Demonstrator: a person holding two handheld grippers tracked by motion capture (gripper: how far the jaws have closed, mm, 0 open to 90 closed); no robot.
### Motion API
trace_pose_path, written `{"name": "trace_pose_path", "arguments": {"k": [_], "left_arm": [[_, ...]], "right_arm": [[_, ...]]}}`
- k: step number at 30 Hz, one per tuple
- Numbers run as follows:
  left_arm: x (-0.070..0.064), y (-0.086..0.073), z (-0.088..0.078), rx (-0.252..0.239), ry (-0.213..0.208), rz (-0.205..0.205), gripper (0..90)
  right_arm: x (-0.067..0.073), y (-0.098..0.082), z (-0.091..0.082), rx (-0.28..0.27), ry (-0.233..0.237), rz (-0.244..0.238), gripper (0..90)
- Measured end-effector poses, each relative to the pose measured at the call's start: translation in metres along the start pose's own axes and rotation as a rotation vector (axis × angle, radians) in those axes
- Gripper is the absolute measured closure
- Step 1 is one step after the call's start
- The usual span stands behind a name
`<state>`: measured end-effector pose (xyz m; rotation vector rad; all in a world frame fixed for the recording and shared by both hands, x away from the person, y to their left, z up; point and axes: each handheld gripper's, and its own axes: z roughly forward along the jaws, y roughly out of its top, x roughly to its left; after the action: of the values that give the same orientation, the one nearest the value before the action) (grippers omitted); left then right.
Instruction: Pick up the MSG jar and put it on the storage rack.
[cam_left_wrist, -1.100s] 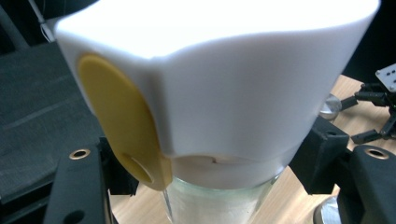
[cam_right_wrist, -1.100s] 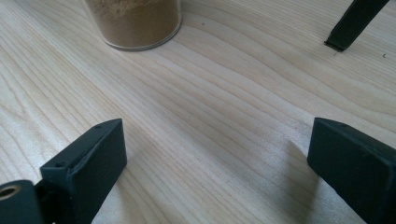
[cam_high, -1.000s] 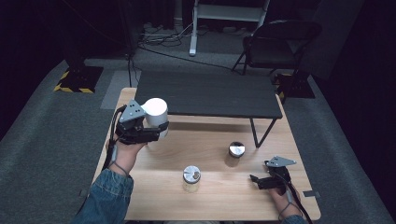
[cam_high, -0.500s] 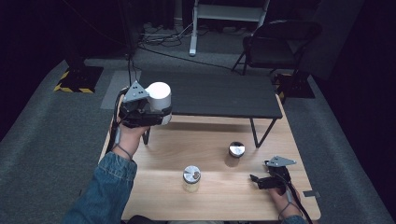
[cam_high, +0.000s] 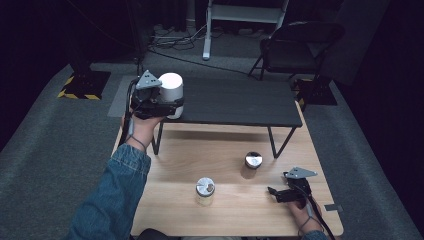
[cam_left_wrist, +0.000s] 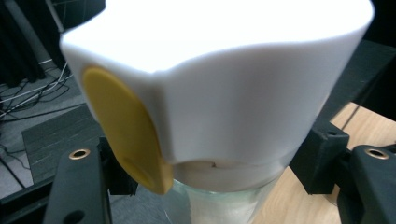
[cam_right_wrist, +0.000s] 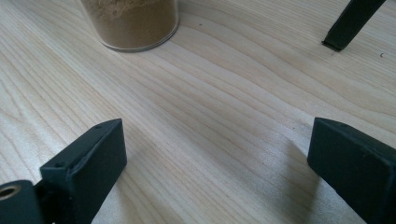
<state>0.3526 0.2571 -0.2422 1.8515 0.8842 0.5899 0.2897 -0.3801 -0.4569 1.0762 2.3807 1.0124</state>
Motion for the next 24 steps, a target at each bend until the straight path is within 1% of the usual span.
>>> {"name": "trace_pose_path", "arguments": {"k": [3, 4, 6, 9, 11, 12, 16, 17, 18, 19, 20, 21, 22, 24], "left_arm": [[0.003, 0.0, 0.005, 0.005, -0.005, 0.007, 30.1], [0.004, 0.0, 0.006, 0.006, -0.007, 0.004, 30.1], [0.004, 0.001, 0.009, 0.019, -0.001, 0.008, 30.1], [0.006, 0.0, 0.013, 0.026, 0.006, 0.004, 30.1], [0.007, -0.001, 0.014, 0.021, 0.003, -0.004, 30.1], [0.011, -0.003, 0.015, 0.012, -0.006, -0.022, 30.1], [0.014, -0.009, 0.016, -0.014, -0.019, -0.035, 29.5], [0.015, -0.012, 0.016, -0.028, -0.021, -0.043, 28.7], [0.016, -0.015, 0.015, -0.045, -0.017, -0.059, 26.1], [0.016, -0.015, 0.015, -0.045, -0.017, -0.059, 22.2], [0.016, -0.016, 0.014, -0.048, -0.012, -0.074, 22.2], [0.016, -0.016, 0.013, -0.044, -0.006, -0.084, 18.2], [0.017, -0.016, 0.012, -0.039, -0.005, -0.092, 16.5], [0.017, -0.018, 0.01, -0.043, -0.008, -0.087, 14.4]], "right_arm": [[0.0, 0.0, 0.0, 0.0, 0.0, 0.0, 4.5], [0.0, 0.0, 0.0, 0.0, 0.0, 0.0, 4.5], [0.0, 0.0, 0.0, 0.0, 0.0, 0.0, 4.5], [0.0, 0.0, 0.0, 0.0, 0.0, 0.0, 4.5], [0.0, 0.0, 0.0, 0.0, 0.0, 0.0, 4.5], [0.0, 0.0, 0.0, 0.0, 0.0, 0.0, 4.5], [0.0, 0.0, 0.0, 0.0, 0.0, 0.0, 4.5], [0.0, 0.0, 0.0, 0.0, 0.0, 0.0, 4.4], [0.0, 0.0, 0.0, 0.0, 0.0, 0.0, 4.5], [0.0, 0.0, 0.0, 0.0, 0.0, 0.0, 4.5], [0.0, 0.0, 0.0, 0.0, 0.0, 0.0, 4.5], [0.0, 0.0, 0.0, 0.0, 0.0, 0.0, 4.5], [0.0, 0.0, 0.0, 0.0, 0.0, 0.0, 4.4], [0.0, 0.0, 0.0, 0.0, 0.0, 0.0, 4.4]]}}
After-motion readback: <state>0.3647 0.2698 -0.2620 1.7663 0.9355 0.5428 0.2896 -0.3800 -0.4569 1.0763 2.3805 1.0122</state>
